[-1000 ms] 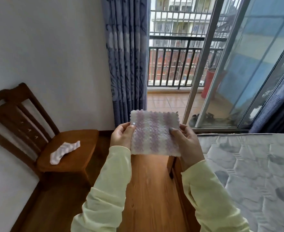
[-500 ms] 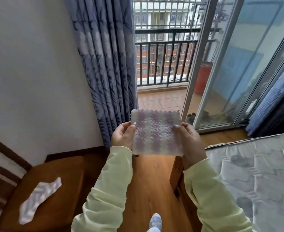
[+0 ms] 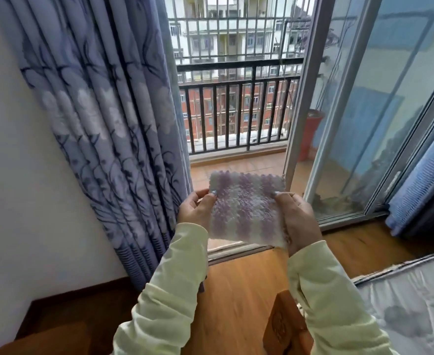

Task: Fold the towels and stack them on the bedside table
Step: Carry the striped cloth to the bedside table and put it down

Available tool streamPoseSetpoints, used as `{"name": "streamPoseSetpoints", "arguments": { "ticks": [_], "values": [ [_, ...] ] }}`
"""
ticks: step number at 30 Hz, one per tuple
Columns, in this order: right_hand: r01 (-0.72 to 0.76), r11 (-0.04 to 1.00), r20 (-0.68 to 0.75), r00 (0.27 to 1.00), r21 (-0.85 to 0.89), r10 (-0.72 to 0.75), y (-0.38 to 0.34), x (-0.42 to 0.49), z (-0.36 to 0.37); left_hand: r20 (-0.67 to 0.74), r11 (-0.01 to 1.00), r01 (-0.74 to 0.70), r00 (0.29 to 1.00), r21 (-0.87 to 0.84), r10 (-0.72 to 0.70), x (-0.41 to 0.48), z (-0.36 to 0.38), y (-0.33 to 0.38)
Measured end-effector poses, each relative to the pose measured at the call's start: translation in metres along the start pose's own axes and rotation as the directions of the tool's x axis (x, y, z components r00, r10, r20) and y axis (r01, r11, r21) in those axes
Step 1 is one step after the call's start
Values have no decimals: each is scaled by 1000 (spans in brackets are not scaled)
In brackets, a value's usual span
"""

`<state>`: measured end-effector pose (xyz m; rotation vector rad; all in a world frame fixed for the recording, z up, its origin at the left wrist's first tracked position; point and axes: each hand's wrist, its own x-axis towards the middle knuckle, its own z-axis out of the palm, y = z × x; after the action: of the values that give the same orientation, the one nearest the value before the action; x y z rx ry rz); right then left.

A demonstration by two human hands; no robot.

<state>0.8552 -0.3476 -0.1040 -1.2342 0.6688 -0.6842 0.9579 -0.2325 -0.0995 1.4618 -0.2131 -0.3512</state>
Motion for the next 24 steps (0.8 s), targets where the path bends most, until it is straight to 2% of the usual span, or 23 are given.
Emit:
{"name": "streamPoseSetpoints", "arguments": {
  "ticks": [6,11,15,18,24],
  "values": [
    [7,1000,-91,996,-17,-9,-3,74,-19,80,1000,14,997,26,-16,72,55,-6],
    [27,1000,-209,978,-11,-28,-3,128,-30,165,989,-70,985,130,48,129,101,-12],
    [55,998,-306,951,19,-46,-1,179,-37,260,985,-67,965,160,23,182,139,-16],
    [69,997,-405,913,26,-53,1,223,-40,348,986,-53,938,156,-4,225,173,-20],
    [123,992,-626,776,32,-76,-8,304,-48,549,982,-61,834,176,-46,306,244,-22]
  ]
}}
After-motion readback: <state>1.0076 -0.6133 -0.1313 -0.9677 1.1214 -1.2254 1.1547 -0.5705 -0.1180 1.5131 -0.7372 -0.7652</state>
